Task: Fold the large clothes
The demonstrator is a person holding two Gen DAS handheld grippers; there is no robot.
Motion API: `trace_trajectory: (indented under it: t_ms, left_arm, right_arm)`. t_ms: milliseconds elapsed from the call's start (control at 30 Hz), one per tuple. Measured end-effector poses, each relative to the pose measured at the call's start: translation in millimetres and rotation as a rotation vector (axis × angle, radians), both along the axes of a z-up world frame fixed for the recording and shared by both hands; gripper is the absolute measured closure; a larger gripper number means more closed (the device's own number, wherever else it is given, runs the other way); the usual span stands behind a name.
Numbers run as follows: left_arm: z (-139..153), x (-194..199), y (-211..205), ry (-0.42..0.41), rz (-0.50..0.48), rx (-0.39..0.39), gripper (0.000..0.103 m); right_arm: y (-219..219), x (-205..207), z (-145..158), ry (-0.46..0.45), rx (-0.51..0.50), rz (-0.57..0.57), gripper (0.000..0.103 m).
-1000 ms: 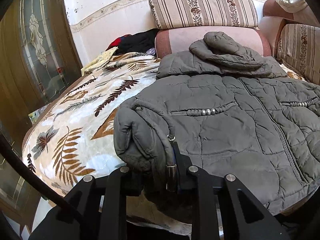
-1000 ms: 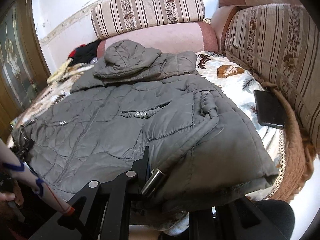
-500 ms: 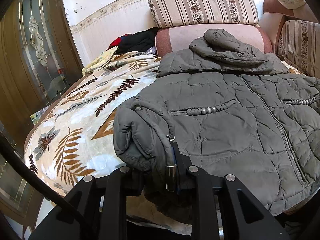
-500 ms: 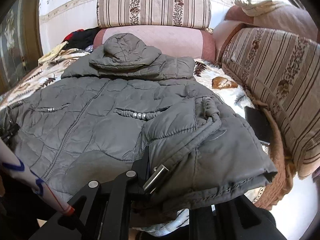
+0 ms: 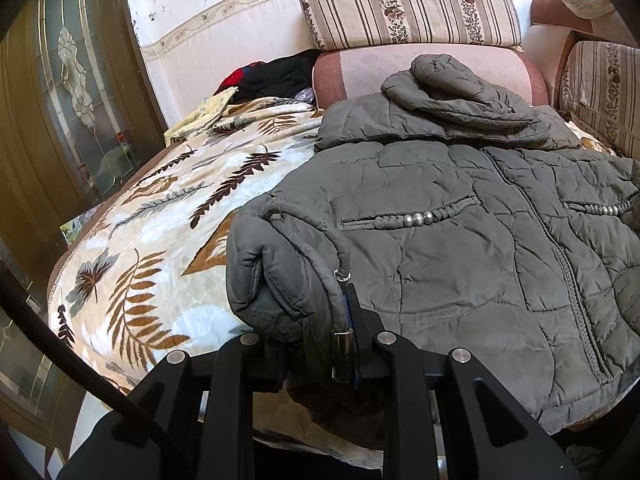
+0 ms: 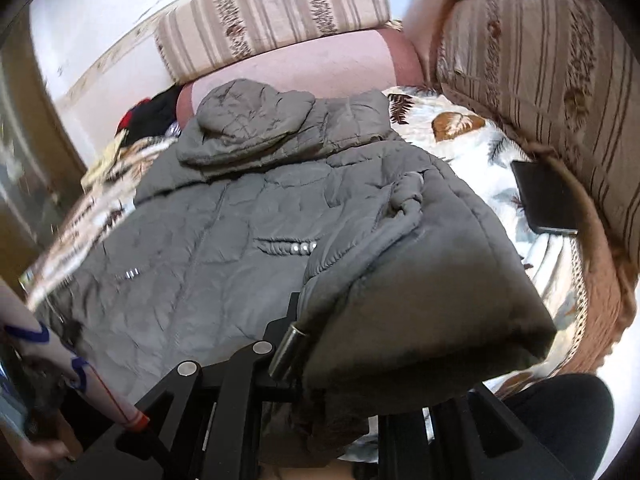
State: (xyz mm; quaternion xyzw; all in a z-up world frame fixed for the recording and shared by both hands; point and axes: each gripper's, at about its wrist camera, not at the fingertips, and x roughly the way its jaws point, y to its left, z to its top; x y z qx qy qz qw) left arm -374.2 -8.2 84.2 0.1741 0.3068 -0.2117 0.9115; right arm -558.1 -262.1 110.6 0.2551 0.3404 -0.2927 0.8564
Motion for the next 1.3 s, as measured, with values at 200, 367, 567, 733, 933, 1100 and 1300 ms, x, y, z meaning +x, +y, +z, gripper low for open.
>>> trace_trajectory:
  t_ms: [200, 367, 567, 733, 933, 1100, 1300]
  left_arm:
    - [6, 2, -5, 0.004, 0.005, 0.006, 0.081]
    - [10, 1, -11, -0.003, 0.008, 0.026, 0.081]
    - [20, 1, -19, -0.03, 0.012, 0.029, 0.081]
    - [41, 3, -25, -0.088, 0.012, 0.005, 0.081]
    - [63, 9, -40, -0.157, -0.005, -0.015, 0.081]
    - [79, 20, -43, -0.179, -0.003, -0.051, 0.081]
    - [90, 38, -42, -0.177, 0.011, -0.087, 0.081]
  right_arm:
    - [2, 10, 5, 0.033, -0.013, -0.005, 0.086]
    - [2, 14, 3, 0.042, -0.001, -0.026, 0.086]
    - [8, 26, 14, -0.007, -0.113, -0.031, 0.086]
    - [10, 29, 29, -0.073, -0.209, 0.0, 0.086]
    - [3, 30, 40, -0.094, -0.255, 0.012, 0.087]
    - [-1, 33, 58, -0.121, -0.283, 0.021, 0.087]
    - [-7, 39, 77, -0.149, -0.309, 0.029, 0.087]
